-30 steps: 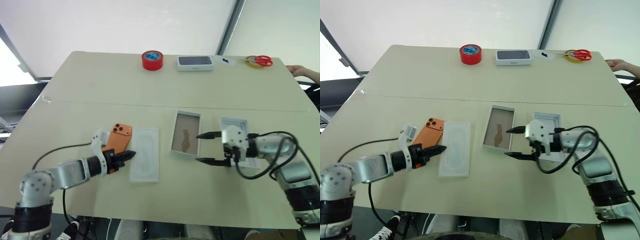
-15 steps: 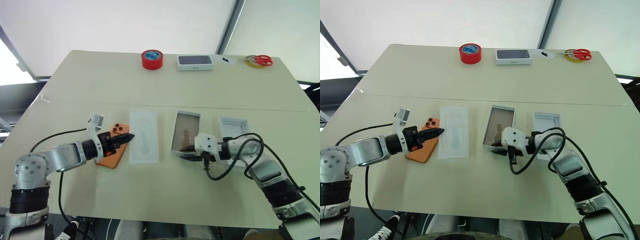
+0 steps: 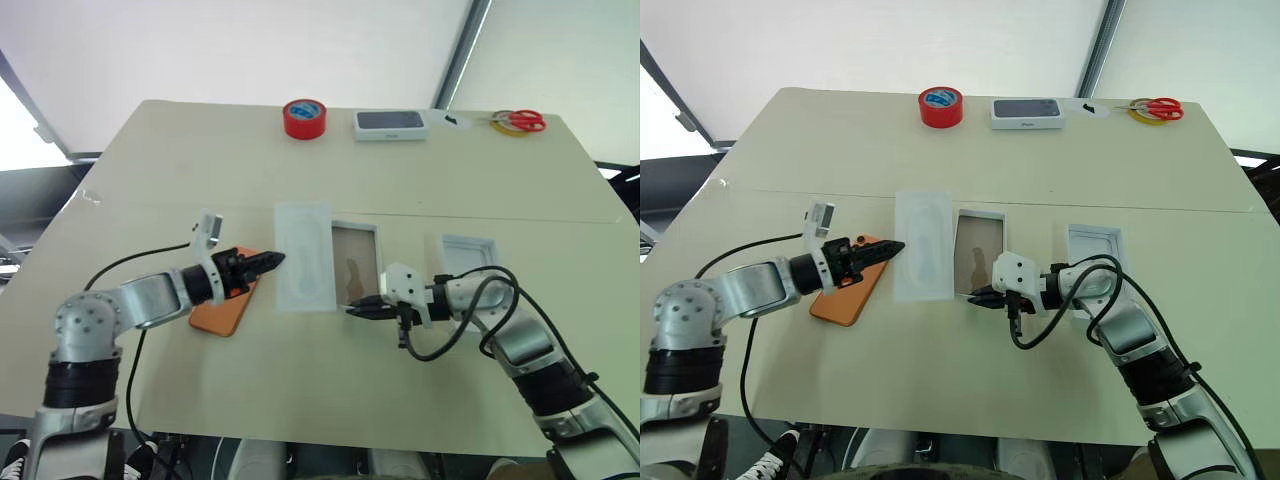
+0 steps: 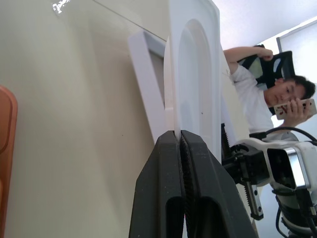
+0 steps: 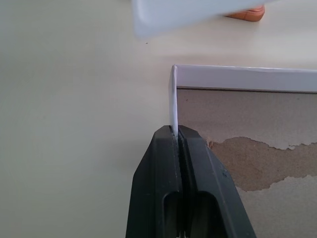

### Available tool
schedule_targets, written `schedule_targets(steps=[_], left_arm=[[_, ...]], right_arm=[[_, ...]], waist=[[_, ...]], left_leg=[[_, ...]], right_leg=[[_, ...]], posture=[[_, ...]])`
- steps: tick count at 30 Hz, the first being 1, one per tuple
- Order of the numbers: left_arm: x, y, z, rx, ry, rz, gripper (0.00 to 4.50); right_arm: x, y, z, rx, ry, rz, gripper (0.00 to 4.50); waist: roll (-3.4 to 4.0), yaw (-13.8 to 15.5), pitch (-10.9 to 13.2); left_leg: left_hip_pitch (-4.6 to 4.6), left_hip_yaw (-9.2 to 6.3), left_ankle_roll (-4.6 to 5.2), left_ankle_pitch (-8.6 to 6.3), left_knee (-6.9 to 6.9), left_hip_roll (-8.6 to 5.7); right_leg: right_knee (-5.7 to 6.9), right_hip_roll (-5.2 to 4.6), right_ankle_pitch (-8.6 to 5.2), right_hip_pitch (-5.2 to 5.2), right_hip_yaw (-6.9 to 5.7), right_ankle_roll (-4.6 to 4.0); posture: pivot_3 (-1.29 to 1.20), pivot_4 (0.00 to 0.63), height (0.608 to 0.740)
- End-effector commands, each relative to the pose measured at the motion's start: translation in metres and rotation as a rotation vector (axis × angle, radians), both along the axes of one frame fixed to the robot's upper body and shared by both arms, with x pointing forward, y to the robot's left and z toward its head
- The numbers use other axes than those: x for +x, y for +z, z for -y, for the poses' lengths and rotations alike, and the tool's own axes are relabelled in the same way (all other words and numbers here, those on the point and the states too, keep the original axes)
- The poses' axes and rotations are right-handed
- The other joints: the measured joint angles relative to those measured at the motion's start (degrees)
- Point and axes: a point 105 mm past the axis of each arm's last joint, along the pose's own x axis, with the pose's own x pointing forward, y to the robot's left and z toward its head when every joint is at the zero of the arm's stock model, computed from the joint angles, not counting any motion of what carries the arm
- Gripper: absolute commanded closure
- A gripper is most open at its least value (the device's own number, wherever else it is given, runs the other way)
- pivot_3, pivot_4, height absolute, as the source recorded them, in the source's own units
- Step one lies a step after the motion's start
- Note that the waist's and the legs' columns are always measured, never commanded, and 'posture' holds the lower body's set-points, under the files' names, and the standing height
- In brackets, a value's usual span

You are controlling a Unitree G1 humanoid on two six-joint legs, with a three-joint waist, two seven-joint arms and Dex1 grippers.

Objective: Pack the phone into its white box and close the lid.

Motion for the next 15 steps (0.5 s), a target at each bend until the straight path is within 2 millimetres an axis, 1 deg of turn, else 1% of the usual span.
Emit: schedule_targets(steps=[1,2,4,5,8,9,12,14,15], left_arm=[[0.01,0.007,0.008,-0.015,-0.002,0.039,4.5],[0.013,0.006,0.011,-0.024,-0.007,0.035,4.5],[0.018,0.005,0.019,-0.018,-0.024,0.039,4.5],[0.02,0.004,0.023,-0.021,-0.033,0.035,4.5],[0.023,0.003,0.031,-0.024,-0.054,0.038,4.5],[0.023,0.002,0.034,-0.03,-0.06,0.032,4.5],[0.023,-0.006,0.043,-0.032,-0.08,0.014,4.5],[0.024,-0.012,0.047,-0.006,-0.094,0.006,4.5],[0.024,-0.015,0.048,0.007,-0.096,0.005,4.5]], right_arm=[[0.0,0.017,0.0,0.024,0.023,0.052,3.16],[0.0,0.018,0.002,0.028,0.017,0.044,2.71],[0.008,0.029,0.008,0.054,-0.017,0.082,1.58],[0.012,0.034,0.014,0.058,-0.041,0.089,1.13],[0.02,0.043,0.035,0.036,-0.095,0.121,1.13],[0.024,0.044,0.046,0.017,-0.126,0.134,1.13],[0.032,0.038,0.077,-0.068,-0.201,0.159,1.13],[0.037,0.037,0.089,-0.089,-0.239,0.17,1.13],[0.038,0.037,0.092,-0.088,-0.25,0.173,1.13]], waist=[[-0.01,-0.04,0.0],[0.0,-0.02,0.0],[-0.04,-0.01,0.02],[-0.04,-0.07,0.02],[-0.05,-0.08,0.03],[-0.05,-0.11,0.03],[-0.07,-0.01,0.04],[-0.09,-0.06,0.05],[-0.1,-0.09,0.06]], left_leg=[[0.0,0.0,0.0,0.0,0.0,0.0],[0.0,0.0,0.01,0.0,0.0,-0.01],[0.0,0.0,0.01,0.0,0.0,-0.02],[-0.01,0.0,0.01,0.0,0.0,-0.02],[-0.02,0.02,0.01,0.0,0.0,-0.02],[-0.02,0.02,0.01,0.0,0.0,-0.01],[-0.02,0.02,0.01,0.0,0.0,-0.01],[-0.02,0.03,0.01,0.0,0.0,-0.01],[-0.02,0.04,0.01,0.0,0.01,-0.01]], right_leg=[[-0.01,0.0,0.0,0.01,0.0,0.0],[-0.01,0.0,0.0,0.01,0.0,0.0],[-0.02,0.0,0.01,0.01,0.0,0.01],[-0.01,0.01,0.01,0.0,0.0,0.02],[-0.01,0.02,0.01,-0.02,0.0,0.02],[-0.01,0.02,0.01,-0.02,0.0,0.02],[-0.01,0.04,0.01,-0.01,0.0,0.03],[-0.01,0.04,0.01,-0.01,0.0,0.03],[-0.02,0.04,0.01,-0.01,0.0,0.03]], posture=[[0.0,0.15,0.74],[0.0,0.15,0.74],[0.0,0.15,0.74],[0.0,0.15,0.74],[0.0,0.15,0.74],[0.0,0.15,0.74],[0.0,0.15,0.74],[0.0,0.15,0.74],[0.0,0.15,0.74]])
